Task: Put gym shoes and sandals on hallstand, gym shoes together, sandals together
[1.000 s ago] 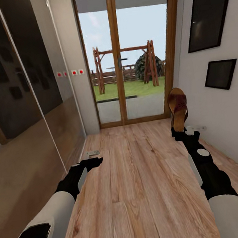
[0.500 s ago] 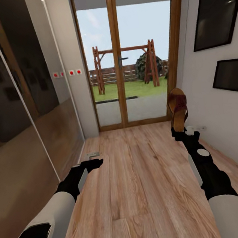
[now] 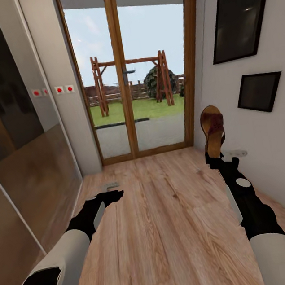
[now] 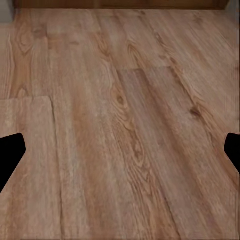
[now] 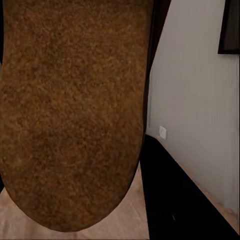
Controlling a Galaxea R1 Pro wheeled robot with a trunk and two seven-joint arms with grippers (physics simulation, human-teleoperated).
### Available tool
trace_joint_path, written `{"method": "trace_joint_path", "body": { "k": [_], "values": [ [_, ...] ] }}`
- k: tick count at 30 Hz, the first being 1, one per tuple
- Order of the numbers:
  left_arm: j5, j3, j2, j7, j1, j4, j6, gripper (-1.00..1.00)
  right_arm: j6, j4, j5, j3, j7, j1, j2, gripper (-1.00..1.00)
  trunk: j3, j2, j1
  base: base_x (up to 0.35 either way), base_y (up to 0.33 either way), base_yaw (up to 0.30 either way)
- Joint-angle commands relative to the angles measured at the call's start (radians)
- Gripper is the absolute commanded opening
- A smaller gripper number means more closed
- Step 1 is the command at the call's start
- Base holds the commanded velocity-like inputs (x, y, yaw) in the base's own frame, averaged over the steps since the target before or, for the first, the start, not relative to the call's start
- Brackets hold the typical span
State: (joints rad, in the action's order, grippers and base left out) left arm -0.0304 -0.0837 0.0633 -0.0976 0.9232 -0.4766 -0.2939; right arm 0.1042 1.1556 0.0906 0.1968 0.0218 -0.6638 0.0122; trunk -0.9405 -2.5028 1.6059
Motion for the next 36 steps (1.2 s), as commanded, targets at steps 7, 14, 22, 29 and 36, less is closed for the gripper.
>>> {"method": "trace_joint_path", "body": {
  "k": [7,14,22,29,36],
  "values": [
    [-0.003,-0.009,0.001,-0.007,0.000,-0.002,-0.006,1.00,0.008,0.002,0.006,0.000,0.003,0.000,0.000,-1.00,-0.001,0.000,0.000,0.340,0.000,-0.291],
    [-0.003,-0.009,0.001,-0.007,0.000,-0.002,-0.005,1.00,0.007,0.002,0.006,0.000,0.002,-0.001,0.000,-1.00,-0.001,0.000,0.000,0.194,0.000,-0.291],
    [-0.003,-0.009,0.001,-0.007,0.000,-0.002,0.004,1.00,0.008,0.002,0.006,0.000,0.002,0.000,0.000,-1.00,-0.001,0.000,0.000,0.020,0.000,-0.291],
    [-0.003,-0.009,0.001,-0.007,0.000,-0.002,0.008,1.00,0.008,0.003,0.006,0.000,0.002,0.000,0.000,-1.00,-0.001,0.000,0.000,0.046,0.027,-0.291],
    [-0.003,-0.008,0.001,-0.007,0.000,-0.002,0.009,1.00,0.008,0.003,0.005,0.000,0.002,0.000,0.000,-1.00,-0.001,0.000,0.000,0.226,0.197,-0.291]
  ]
}}
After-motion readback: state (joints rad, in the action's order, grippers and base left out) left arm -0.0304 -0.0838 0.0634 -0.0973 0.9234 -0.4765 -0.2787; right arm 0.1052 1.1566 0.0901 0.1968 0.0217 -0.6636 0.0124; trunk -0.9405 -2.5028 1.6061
